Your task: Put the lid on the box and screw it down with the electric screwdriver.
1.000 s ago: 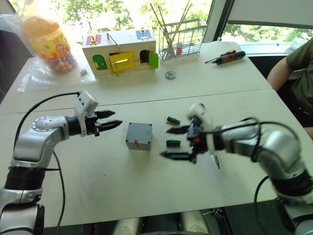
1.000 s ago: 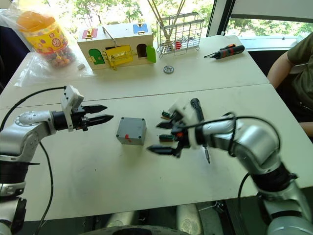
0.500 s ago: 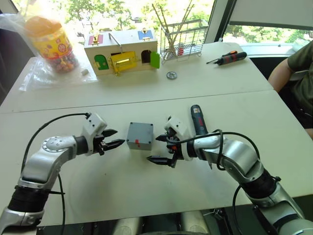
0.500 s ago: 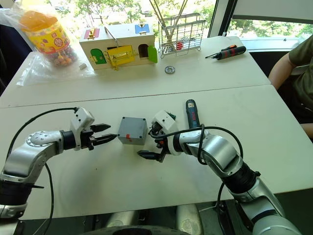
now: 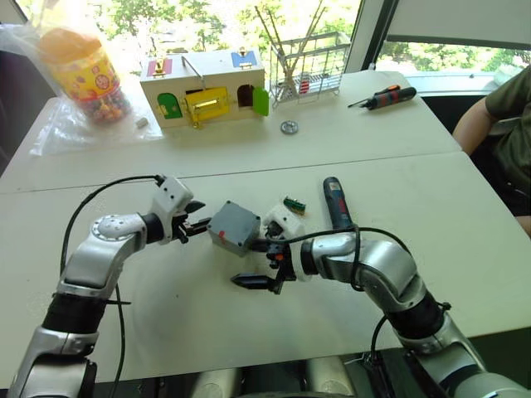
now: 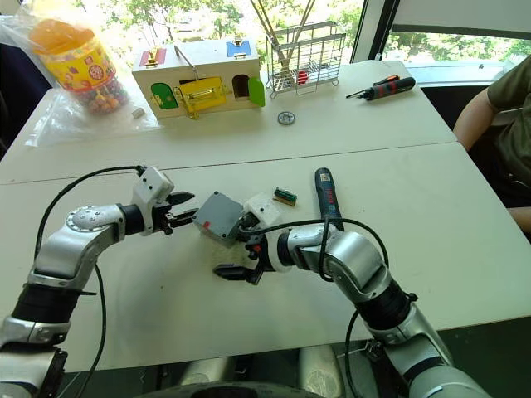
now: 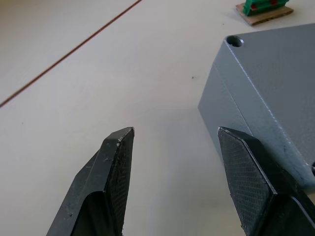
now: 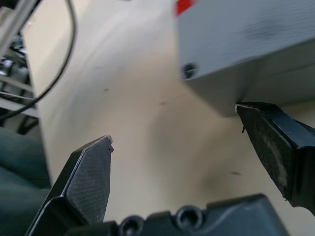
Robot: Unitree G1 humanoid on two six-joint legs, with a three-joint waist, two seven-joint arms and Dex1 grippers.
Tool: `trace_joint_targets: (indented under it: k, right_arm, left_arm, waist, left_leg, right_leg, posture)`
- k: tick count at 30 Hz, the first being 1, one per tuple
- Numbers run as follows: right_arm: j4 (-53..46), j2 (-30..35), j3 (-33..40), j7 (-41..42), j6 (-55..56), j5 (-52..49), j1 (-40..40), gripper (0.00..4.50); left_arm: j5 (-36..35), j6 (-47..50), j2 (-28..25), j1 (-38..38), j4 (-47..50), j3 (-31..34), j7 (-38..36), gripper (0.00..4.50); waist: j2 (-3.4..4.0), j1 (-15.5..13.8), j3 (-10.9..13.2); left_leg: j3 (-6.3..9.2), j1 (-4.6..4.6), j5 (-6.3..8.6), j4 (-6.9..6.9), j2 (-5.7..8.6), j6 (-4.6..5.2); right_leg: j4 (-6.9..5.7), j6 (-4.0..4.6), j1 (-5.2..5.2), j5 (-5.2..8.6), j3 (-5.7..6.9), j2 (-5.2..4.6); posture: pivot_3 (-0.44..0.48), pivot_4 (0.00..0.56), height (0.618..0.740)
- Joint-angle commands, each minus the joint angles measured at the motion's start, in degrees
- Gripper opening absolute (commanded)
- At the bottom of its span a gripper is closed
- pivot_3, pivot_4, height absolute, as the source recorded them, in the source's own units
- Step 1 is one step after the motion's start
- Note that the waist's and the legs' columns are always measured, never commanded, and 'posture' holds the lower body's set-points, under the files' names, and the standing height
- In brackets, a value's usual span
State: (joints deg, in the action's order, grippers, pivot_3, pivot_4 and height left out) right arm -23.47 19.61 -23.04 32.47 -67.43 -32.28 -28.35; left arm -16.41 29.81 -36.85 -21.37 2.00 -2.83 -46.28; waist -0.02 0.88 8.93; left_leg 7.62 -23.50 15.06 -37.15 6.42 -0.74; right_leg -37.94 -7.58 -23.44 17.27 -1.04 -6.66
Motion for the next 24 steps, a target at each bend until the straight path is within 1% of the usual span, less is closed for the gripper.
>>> trace_joint_targets:
  k: [1,3,4,7,9,11,14,17,21,24]
  right_arm:
    - [-3.4,-1.7,3.6,-0.4,-2.1,-3.1,-0.3,4.49]
    - [-4.9,0.8,3.8,-0.1,-2.0,-2.5,-0.7,4.49]
    - [-5.6,3.3,4.2,0.8,-1.2,-1.7,-1.2,4.49]
    - [-5.9,8.7,5.2,3.2,1.8,-0.2,-2.7,4.49]
    - [-3.9,12.2,4.0,4.7,6.5,3.2,-4.3,4.49]
    - [-1.2,15.0,1.6,7.2,12.7,7.3,-5.9,4.49]
    - [4.9,14.6,-1.1,11.2,21.3,11.2,-7.6,4.49]
    - [10.1,13.9,-4.6,15.4,29.4,15.6,-8.7,4.49]
    - [18.0,9.9,-6.6,18.3,36.4,19.1,-10.7,4.49]
    - [21.4,7.4,-6.9,20.4,39.2,20.5,-11.6,4.49]
  left_arm:
    - [1.7,-3.8,0.5,-1.7,-2.8,-1.3,-1.7,2.76]
    - [2.9,-5.6,-0.7,-2.4,-5.5,-1.0,-2.8,2.76]
    - [2.9,-5.6,-1.7,-2.5,-6.4,-0.2,-3.4,2.76]
    - [2.9,-5.7,-4.7,-1.7,-7.1,1.3,-5.6,2.76]
    - [2.5,-5.1,-7.5,0.8,-5.4,1.8,-7.5,2.76]
    - [0.7,-3.3,-9.8,4.1,-2.4,3.0,-9.9,2.76]
    - [-4.4,1.7,-12.0,10.1,5.5,4.8,-13.3,2.76]
    - [-5.8,4.5,-12.1,12.8,9.4,5.2,-12.8,2.76]
    - [-6.1,5.9,-9.6,13.3,11.7,4.4,-9.7,2.76]
    - [-5.6,5.9,-7.3,12.6,12.6,3.5,-7.5,2.76]
  waist:
    - [0.0,-0.1,0.0]
    - [0.0,-0.1,0.0]
    - [0.0,-0.1,0.0]
    - [0.0,0.0,0.0]
    - [0.0,0.0,0.0]
    - [0.0,0.4,0.0]
    - [0.0,0.5,0.0]
    - [0.0,0.1,0.0]
    - [0.0,-0.2,0.0]
    - [-0.01,-0.1,0.0]
  left_leg:
    - [0.0,0.0,0.0,-0.02,0.01,0.0]
    - [0.0,0.0,0.0,-0.03,0.01,-0.01]
    - [0.0,0.0,0.0,-0.04,0.02,-0.01]
    - [0.0,0.0,0.0,-0.05,0.05,0.0]
    - [-0.01,0.0,0.0,-0.03,0.04,0.0]
    - [-0.03,0.0,0.0,0.05,0.01,0.0]
    - [-0.05,0.0,0.0,0.1,-0.02,0.0]
    - [-0.05,0.0,0.0,0.06,-0.02,0.0]
    - [-0.02,0.0,-0.03,-0.04,-0.01,-0.05]
    - [-0.02,0.01,-0.04,-0.03,-0.01,-0.06]
  right_leg:
    - [-0.01,0.0,0.0,0.0,0.0,0.0]
    - [-0.02,0.0,0.01,0.0,0.01,0.0]
    - [-0.03,0.0,0.0,0.0,0.01,-0.01]
    - [-0.02,0.0,0.0,0.0,0.01,-0.03]
    - [-0.02,-0.01,-0.01,0.0,0.01,-0.02]
    - [-0.03,-0.01,-0.07,0.0,0.01,-0.02]
    - [-0.03,-0.01,-0.1,0.01,0.0,-0.02]
    - [-0.03,-0.01,-0.06,0.01,-0.02,-0.03]
    - [-0.03,0.0,0.02,0.01,-0.01,-0.02]
    - [-0.05,-0.01,0.0,0.01,0.0,-0.01]
  posture:
    - [0.0,0.15,0.74]
    - [0.0,0.15,0.74]
    - [0.0,0.15,0.74]
    - [0.0,0.15,0.74]
    - [0.0,0.15,0.74]
    - [0.0,0.15,0.74]
    - [0.0,0.15,0.74]
    - [0.0,0.15,0.74]
    - [0.0,0.15,0.74]
    - [0.0,0.15,0.74]
